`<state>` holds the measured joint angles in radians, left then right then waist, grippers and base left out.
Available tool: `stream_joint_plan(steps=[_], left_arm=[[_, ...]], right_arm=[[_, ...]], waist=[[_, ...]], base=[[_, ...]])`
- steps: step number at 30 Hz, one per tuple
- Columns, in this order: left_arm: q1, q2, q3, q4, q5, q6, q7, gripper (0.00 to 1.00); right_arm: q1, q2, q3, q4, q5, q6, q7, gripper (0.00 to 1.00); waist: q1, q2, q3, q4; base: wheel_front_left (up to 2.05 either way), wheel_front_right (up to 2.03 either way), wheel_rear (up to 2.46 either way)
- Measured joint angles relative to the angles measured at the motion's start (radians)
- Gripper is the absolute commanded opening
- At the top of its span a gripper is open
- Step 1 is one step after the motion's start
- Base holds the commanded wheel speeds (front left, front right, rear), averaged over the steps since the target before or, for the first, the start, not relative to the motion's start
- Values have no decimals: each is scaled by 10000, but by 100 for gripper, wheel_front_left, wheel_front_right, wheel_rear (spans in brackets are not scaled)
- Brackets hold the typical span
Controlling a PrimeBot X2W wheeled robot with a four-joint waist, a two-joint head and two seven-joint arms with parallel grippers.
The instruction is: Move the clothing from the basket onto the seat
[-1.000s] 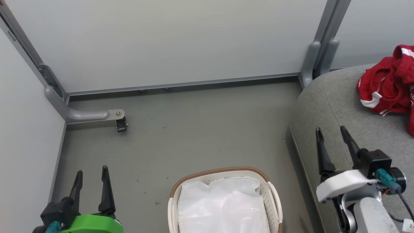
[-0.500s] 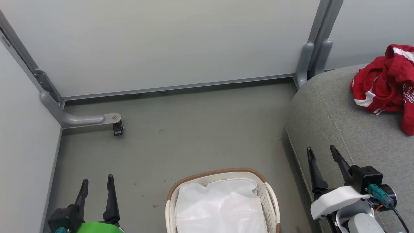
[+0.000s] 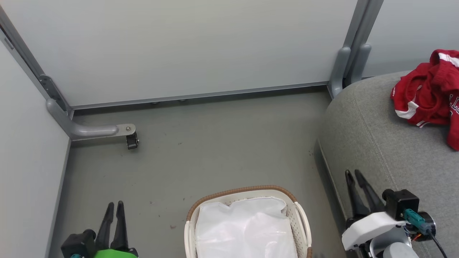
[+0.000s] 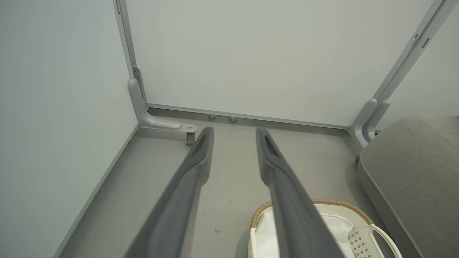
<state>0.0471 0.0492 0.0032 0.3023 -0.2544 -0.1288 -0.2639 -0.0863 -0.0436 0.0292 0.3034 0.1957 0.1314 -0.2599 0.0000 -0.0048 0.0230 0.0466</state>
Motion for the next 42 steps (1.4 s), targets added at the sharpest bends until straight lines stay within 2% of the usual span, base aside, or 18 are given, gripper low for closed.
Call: stream_joint_plan(steps=[3,19,42], left_arm=[[55,-33,-25,224,-75,0,44,0],[-39,-31,148,113,-2920,0,796,0],[-452,-21,391,-84,-6169,0,1664,0]], right_arm=[[158,42,2,244,94,0,61,0],[157,42,-274,121,3003,0,832,0],[117,31,-616,-82,6358,0,1699,0]], waist=[[0,0,-2,-4],[0,0,-28,-64],[0,0,-64,-149]], base=[[0,0,0],[0,0,0],[0,0,0]])
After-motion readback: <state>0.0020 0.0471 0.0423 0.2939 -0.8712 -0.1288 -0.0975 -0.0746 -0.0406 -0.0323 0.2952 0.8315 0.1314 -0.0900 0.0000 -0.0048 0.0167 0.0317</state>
